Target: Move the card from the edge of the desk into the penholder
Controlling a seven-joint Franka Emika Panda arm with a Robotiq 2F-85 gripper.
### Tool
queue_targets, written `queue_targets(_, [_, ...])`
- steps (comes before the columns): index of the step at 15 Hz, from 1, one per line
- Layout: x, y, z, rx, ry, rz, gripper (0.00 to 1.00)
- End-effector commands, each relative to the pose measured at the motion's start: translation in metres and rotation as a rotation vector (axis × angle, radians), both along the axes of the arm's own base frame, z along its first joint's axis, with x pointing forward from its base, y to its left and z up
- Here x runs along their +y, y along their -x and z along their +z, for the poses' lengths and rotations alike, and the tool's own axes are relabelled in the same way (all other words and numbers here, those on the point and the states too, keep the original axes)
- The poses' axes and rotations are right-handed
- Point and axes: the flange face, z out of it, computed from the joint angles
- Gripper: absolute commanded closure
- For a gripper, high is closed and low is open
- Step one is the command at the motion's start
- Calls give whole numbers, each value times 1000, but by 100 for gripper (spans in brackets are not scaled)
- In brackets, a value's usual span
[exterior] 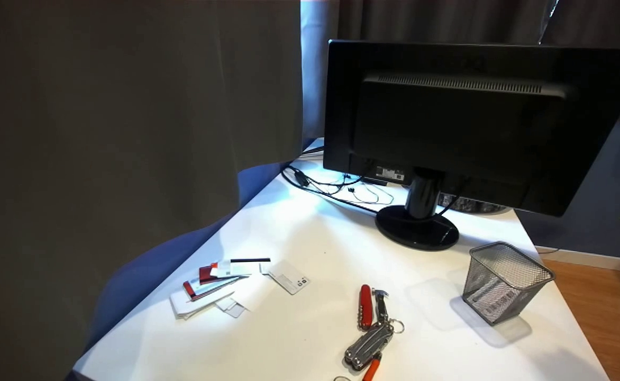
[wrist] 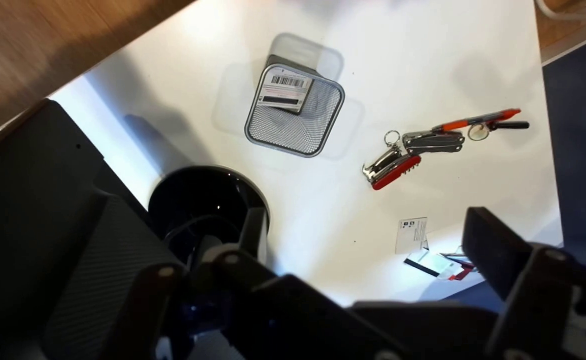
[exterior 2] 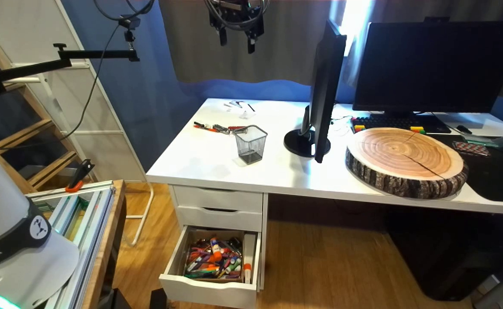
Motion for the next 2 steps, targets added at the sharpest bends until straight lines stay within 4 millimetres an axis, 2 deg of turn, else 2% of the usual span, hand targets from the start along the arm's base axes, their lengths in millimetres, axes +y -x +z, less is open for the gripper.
queue_targets(1, [1,0,1,1,0,-1,0])
queue_targets(2, [0,0,1,1,0,-1,0])
